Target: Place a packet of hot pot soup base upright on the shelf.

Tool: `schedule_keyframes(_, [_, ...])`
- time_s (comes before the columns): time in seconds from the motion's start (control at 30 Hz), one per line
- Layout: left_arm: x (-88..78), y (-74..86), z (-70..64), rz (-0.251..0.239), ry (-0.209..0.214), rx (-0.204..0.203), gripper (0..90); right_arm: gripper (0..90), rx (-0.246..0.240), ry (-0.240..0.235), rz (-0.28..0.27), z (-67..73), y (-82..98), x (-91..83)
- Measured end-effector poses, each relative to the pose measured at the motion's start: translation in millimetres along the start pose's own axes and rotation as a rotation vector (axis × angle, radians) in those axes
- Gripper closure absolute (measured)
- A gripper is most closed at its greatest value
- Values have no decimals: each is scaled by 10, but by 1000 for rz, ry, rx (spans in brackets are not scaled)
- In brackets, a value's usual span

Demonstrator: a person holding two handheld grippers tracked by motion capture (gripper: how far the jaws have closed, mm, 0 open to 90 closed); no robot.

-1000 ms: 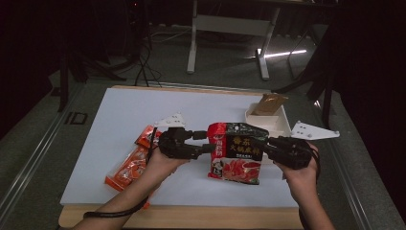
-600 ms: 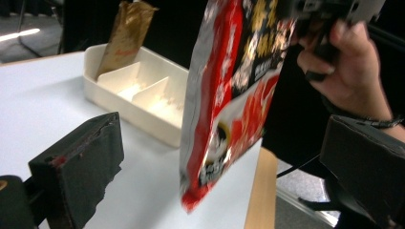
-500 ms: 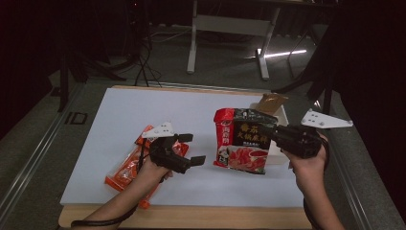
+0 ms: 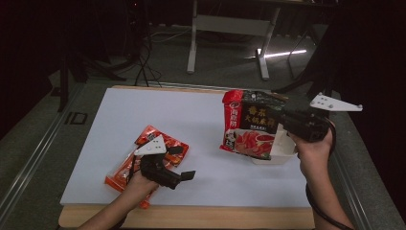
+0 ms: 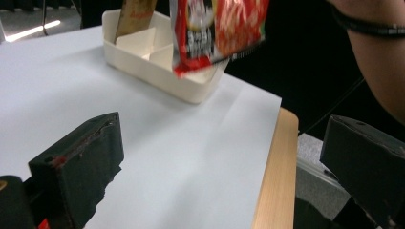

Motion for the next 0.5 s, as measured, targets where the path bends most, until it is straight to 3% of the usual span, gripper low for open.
schedule_keyframes(0.5, [-201,293,114,20,-54,-37,5,781,43,87,-9,-494,-215,53])
Point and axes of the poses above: each handheld gripper's, and its own axes: x roughly forward along the jaws, y roughly out of its underside, z roughly to its left, the point moved 5 cm from there along x, roughly forward along the jaws, and after that the axes turned 2 degrees about y, right-handed, at the moved point
